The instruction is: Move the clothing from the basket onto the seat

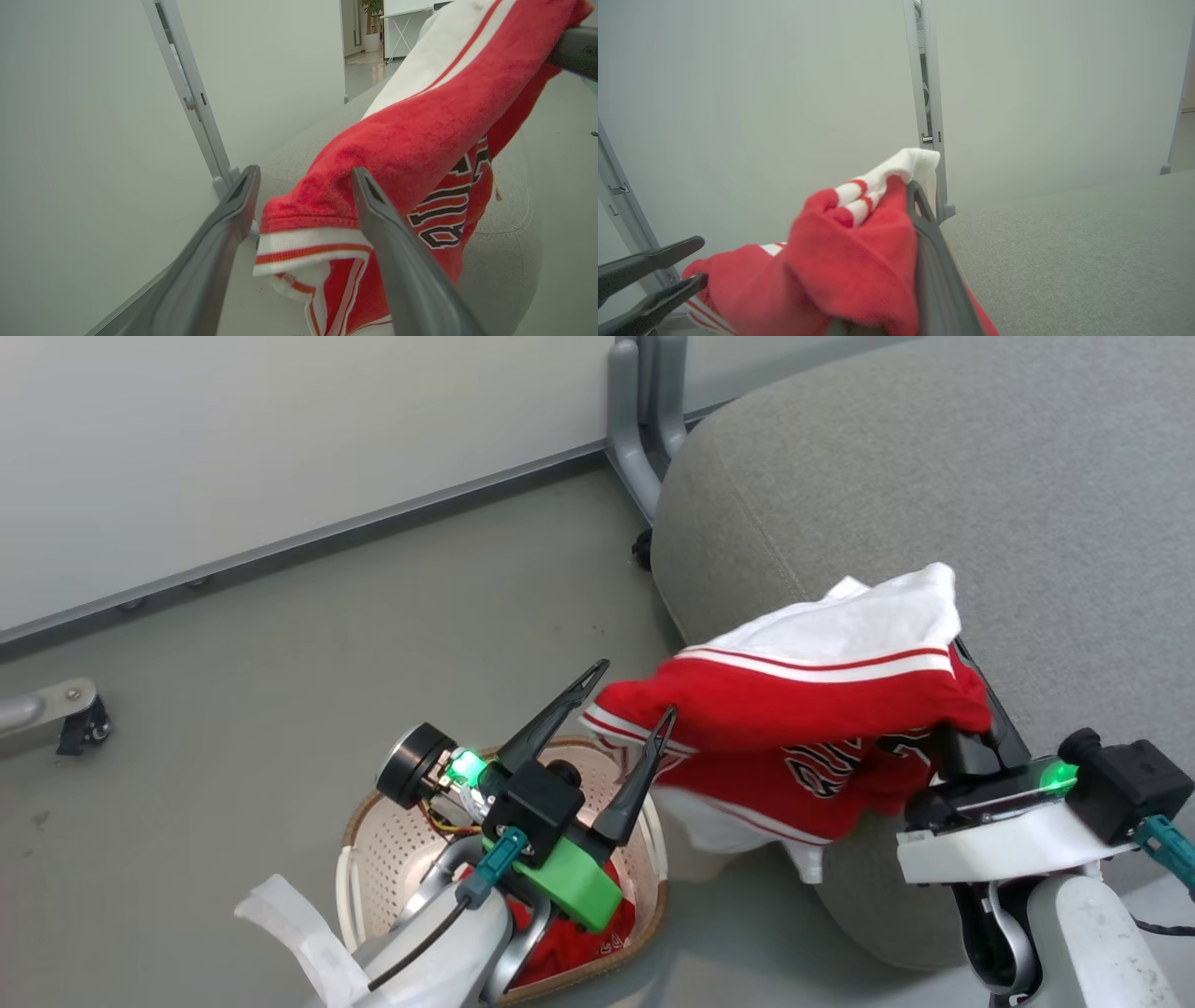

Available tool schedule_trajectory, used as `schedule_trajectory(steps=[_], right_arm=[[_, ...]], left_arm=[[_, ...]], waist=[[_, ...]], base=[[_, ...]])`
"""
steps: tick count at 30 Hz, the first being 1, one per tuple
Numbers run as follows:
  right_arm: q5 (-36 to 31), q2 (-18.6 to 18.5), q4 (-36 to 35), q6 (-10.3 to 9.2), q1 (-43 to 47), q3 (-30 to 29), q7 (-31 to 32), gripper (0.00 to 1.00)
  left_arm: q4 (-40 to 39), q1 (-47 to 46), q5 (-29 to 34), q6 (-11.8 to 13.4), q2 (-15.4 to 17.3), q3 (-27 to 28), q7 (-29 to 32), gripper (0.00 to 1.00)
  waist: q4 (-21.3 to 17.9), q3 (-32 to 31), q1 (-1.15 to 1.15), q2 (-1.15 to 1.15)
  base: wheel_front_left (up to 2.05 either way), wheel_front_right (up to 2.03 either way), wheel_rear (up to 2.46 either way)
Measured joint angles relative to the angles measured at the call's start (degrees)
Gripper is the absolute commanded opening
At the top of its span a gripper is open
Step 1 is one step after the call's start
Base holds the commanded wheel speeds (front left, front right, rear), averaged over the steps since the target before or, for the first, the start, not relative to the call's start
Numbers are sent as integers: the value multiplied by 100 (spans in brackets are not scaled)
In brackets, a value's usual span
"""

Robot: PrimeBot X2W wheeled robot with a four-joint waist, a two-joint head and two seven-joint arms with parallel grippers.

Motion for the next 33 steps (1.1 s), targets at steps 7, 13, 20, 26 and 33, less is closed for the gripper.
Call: schedule_trajectory(steps=[7,13,20,26,33], right_arm=[[98,-2,-243,0,30,-110,0,0],[196,-4,-379,0,156,-127,0,0],[404,-8,-623,0,218,-446,0,0],[402,-5,-687,0,175,-490,0,0],[269,-271,-477,1,-1146,-530,0,0]], left_arm=[[143,-151,46,-58,110,31,-25,100],[211,-326,99,-114,163,-1,-32,100],[301,-537,162,-237,174,-134,-22,100],[403,-703,203,-305,132,-225,9,100],[294,-829,281,-248,233,-232,199,100]], waist=[[-590,232,0,0],[-1151,450,0,0],[-1736,744,0,0],[-1929,1111,0,0],[-1985,1541,1,0]], base=[[0,0,0],[0,0,0],[0,0,0],[0,0,0],[0,0,0]])
